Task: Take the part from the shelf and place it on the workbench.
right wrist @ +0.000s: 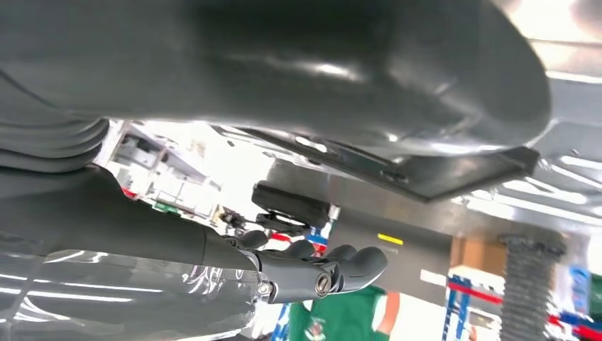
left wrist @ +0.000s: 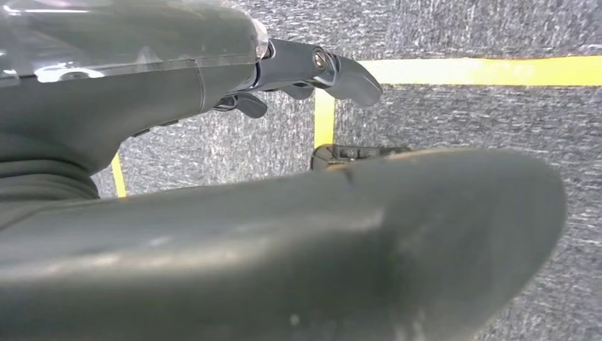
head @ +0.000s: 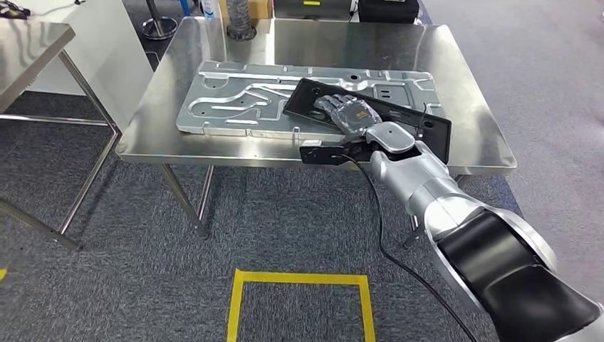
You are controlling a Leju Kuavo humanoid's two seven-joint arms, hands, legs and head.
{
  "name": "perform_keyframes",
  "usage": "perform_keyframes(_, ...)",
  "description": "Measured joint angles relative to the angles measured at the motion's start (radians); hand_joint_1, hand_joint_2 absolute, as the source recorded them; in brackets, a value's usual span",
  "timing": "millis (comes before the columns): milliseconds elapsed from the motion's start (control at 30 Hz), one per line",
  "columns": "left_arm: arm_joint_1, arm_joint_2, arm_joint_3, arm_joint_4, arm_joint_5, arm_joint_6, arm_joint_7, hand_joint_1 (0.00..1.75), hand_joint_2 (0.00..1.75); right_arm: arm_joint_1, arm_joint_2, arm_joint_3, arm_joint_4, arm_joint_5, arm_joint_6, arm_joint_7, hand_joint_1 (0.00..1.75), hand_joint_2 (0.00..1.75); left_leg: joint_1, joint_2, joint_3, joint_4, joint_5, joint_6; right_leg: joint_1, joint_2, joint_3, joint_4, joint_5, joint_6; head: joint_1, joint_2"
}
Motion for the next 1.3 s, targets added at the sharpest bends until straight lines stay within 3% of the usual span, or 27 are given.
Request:
perform_keyframes(100, 0.0, 0.0, 0.003, 0.0, 0.003, 0.0, 0.005, 0.0, 0.0, -0.003, 0.0, -0.006, 0.0, 0.006, 0.0, -0.001, 0.0, 0.0, 0.001, -0.004, -0.006, -0.001, 0.008, -0.016, 0.004, 0.002, 0.013, -0.045, 0.012, -0.009, 0.0, 0.0)
perform_keyframes(167, 0.001, 0.0, 0.008, 0.0, 0.005, -0.001, 0.01, 0.0, 0.0, -0.005, 0.0, -0.01, 0.0, 0.014, 0.0, 0.0, 0.0, 0.0, 0.001, 0.001, -0.013, 0.01, -0.009, -0.028, -0.001, -0.004, 0.014, -0.058, 0.024, -0.016, 0.0, 0.0)
perform_keyframes(233, 0.001, 0.001, 0.013, 0.0, 0.007, -0.001, 0.013, 0.0, 0.0, -0.007, -0.001, -0.013, 0.0, 0.02, -0.001, 0.001, 0.0, 0.0, 0.005, 0.012, -0.041, 0.09, -0.073, -0.038, -0.005, -0.011, 0.009, -0.068, 0.037, -0.023, 0.0, 0.0)
perform_keyframes(300, 0.002, 0.001, 0.016, 0.0, 0.007, -0.002, 0.013, 0.0, 0.0, -0.006, -0.003, -0.014, 0.001, 0.027, -0.001, 0.002, 0.0, 0.0, 0.011, 0.018, -0.084, 0.22, -0.145, -0.048, -0.005, -0.014, -0.005, -0.064, 0.044, -0.024, 0.0, 0.0)
perform_keyframes(333, 0.002, 0.002, 0.017, 0.0, 0.008, -0.003, 0.013, 0.0, 0.0, -0.005, -0.005, -0.014, 0.001, 0.031, -0.001, 0.003, 0.0, 0.0, 0.013, 0.019, -0.094, 0.264, -0.163, -0.052, -0.005, -0.015, -0.013, -0.061, 0.048, -0.023, 0.0, 0.0)
perform_keyframes(367, 0.003, 0.002, 0.018, 0.0, 0.008, -0.003, 0.013, 0.0, 0.0, -0.004, -0.007, -0.014, 0.001, 0.033, -0.001, 0.005, 0.0, 0.0, 0.015, 0.021, -0.089, 0.271, -0.163, -0.055, -0.005, -0.017, -0.022, -0.057, 0.052, -0.021, 0.0, 0.0)
perform_keyframes(400, 0.004, 0.002, 0.019, 0.0, 0.009, -0.003, 0.012, 0.0, 0.0, -0.003, -0.011, -0.015, 0.001, 0.036, -0.001, 0.009, 0.0, 0.0, 0.017, 0.023, -0.063, 0.239, -0.147, -0.057, -0.006, -0.018, -0.03, -0.052, 0.056, -0.018, 0.0, 0.0)
perform_keyframes(433, 0.005, 0.003, 0.02, 0.0, 0.01, -0.004, 0.01, 0.0, 0.0, -0.003, -0.017, -0.016, 0.001, 0.038, -0.003, 0.014, 0.0, 0.0, 0.019, 0.025, -0.02, 0.172, -0.121, -0.058, -0.007, -0.019, -0.039, -0.046, 0.059, -0.015, 0.0, 0.0)
perform_keyframes(500, 0.005, 0.004, 0.023, 0.0, 0.014, -0.007, 0.006, 0.0, 0.0, -0.007, -0.036, -0.021, 0.001, 0.04, -0.007, 0.023, 0.0, 0.0, 0.016, 0.026, 0.052, 0.049, -0.089, -0.051, -0.006, -0.022, -0.052, -0.036, 0.067, -0.004, 0.0, 0.0)
perform_keyframes(533, 0.006, 0.005, 0.024, 0.0, 0.017, -0.008, 0.003, 0.0, 0.0, -0.01, -0.048, -0.026, 0.0, 0.04, -0.01, 0.025, 0.0, 0.0, 0.015, 0.025, 0.066, 0.019, -0.083, -0.044, -0.005, -0.023, -0.056, -0.034, 0.072, 0.002, 0.0, 0.0)
perform_keyframes(633, 0.014, 0.005, 0.03, 0.0, 0.023, -0.011, -0.001, 0.0, 0.0, -0.02, -0.087, -0.04, 0.0, 0.04, -0.016, 0.029, 0.0, 0.0, 0.01, 0.023, 0.056, 0.012, -0.064, -0.017, -0.007, -0.024, -0.061, -0.039, 0.09, 0.023, 0.0, 0.0)
perform_keyframes(667, 0.016, 0.006, 0.033, 0.0, 0.025, -0.012, -0.002, 0.0, 0.0, -0.024, -0.103, -0.046, 0.0, 0.04, -0.017, 0.031, 0.0, 0.0, 0.011, 0.023, 0.05, 0.009, -0.054, -0.009, -0.009, -0.022, -0.067, -0.033, 0.079, 0.029, 0.0, 0.0)
perform_keyframes(700, 0.017, 0.006, 0.036, 0.0, 0.027, -0.012, -0.004, 0.0, 0.0, -0.03, -0.121, -0.052, 0.0, 0.039, -0.017, 0.033, 0.0, 0.0, 0.012, 0.024, 0.04, 0.006, -0.042, 0.0, -0.011, -0.02, -0.078, -0.008, 0.049, 0.034, 0.0, 0.0)
perform_keyframes(800, 0.023, 0.007, 0.042, 0.001, 0.031, -0.015, -0.012, 0.0, 0.0, -0.059, -0.189, -0.074, -0.001, 0.035, -0.007, 0.028, 0.0, 0.0, 0.011, 0.023, -0.002, 0.005, -0.007, 0.014, -0.012, -0.014, -0.133, 0.178, -0.099, 0.045, 0.0, 0.0)
perform_keyframes(833, 0.027, 0.007, 0.044, 0.001, 0.032, -0.015, -0.015, 0.0, 0.0, -0.067, -0.212, -0.083, -0.001, 0.032, -0.002, 0.023, 0.0, 0.0, 0.01, 0.022, -0.016, 0.005, 0.003, 0.015, -0.012, -0.013, -0.142, 0.235, -0.124, 0.047, 0.0, 0.0)
perform_keyframes(867, 0.03, 0.008, 0.045, 0.001, 0.033, -0.016, -0.017, 0.0, 0.0, -0.073, -0.235, -0.092, -0.001, 0.028, 0.0, 0.017, 0.0, 0.0, 0.01, 0.021, -0.029, 0.006, 0.013, 0.015, -0.012, -0.013, -0.136, 0.263, -0.128, 0.048, 0.0, 0.0)
perform_keyframes(900, 0.032, 0.008, 0.047, 0.001, 0.036, -0.016, -0.019, 0.0, 0.0, -0.077, -0.257, -0.102, -0.001, 0.02, 0.0, 0.009, 0.0, 0.0, 0.009, 0.02, -0.042, 0.006, 0.024, 0.014, -0.012, -0.012, -0.111, 0.253, -0.114, 0.047, 0.0, 0.0)
perform_keyframes(967, 0.034, 0.008, 0.051, 0.001, 0.043, -0.016, -0.023, 0.0, 0.0, -0.084, -0.3, -0.128, -0.006, -0.001, -0.008, -0.006, 0.0, 0.0, 0.008, 0.017, -0.063, 0.006, 0.043, 0.011, -0.011, -0.01, -0.009, 0.134, -0.075, 0.039, 0.0, 0.0)
perform_keyframes(1033, 0.033, 0.008, 0.057, 0.001, 0.048, -0.015, -0.027, 0.0, 0.0, -0.092, -0.336, -0.157, -0.014, -0.018, -0.017, -0.021, 0.0, 0.0, 0.005, 0.014, -0.079, 0.005, 0.064, 0.003, -0.005, -0.007, 0.091, -0.009, -0.072, 0.028, 0.0, 0.0)
perform_keyframes(1067, 0.033, 0.009, 0.06, 0.001, 0.049, -0.015, -0.029, 0.0, 0.0, -0.096, -0.349, -0.169, -0.017, -0.022, -0.02, -0.025, 0.0, 0.0, 0.005, 0.014, -0.083, 0.001, 0.074, -0.002, -0.001, -0.006, 0.112, -0.047, -0.077, 0.023, 0.0, 0.0)
perform_keyframes(1133, 0.035, 0.009, 0.065, 0.001, 0.051, -0.015, -0.03, 0.0, 0.0, -0.097, -0.367, -0.185, -0.019, -0.025, -0.024, -0.028, 0.0, 0.0, 0.005, 0.013, -0.087, -0.01, 0.097, -0.015, 0.001, -0.008, 0.11, -0.067, -0.065, 0.012, 0.0, 0.0)
perform_keyframes(1167, 0.037, 0.009, 0.067, 0.001, 0.052, -0.015, -0.03, 0.0, 0.0, -0.097, -0.37, -0.189, -0.018, -0.024, -0.024, -0.028, 0.0, 0.0, 0.005, 0.014, -0.091, -0.009, 0.092, -0.02, -0.001, -0.011, 0.103, -0.073, -0.053, 0.004, 0.0, 0.0)
perform_keyframes(1200, 0.038, 0.01, 0.068, 0.001, 0.052, -0.015, -0.03, 0.0, 0.0, -0.096, -0.373, -0.192, -0.018, -0.024, -0.024, -0.027, 0.0, 0.0, 0.005, 0.014, -0.1, 0.008, 0.066, -0.025, -0.004, -0.014, 0.093, -0.077, -0.038, -0.004, 0.0, 0.0)
perform_keyframes(1300, 0.037, 0.01, 0.071, 0.001, 0.056, -0.014, -0.031, 0.0, 0.0, -0.088, -0.388, -0.21, -0.019, -0.051, -0.035, -0.021, 0.0, 0.0, 0.01, 0.02, -0.138, 0.169, -0.088, -0.035, -0.007, -0.017, 0.049, -0.081, 0.004, -0.016, 0.0, 0.0)
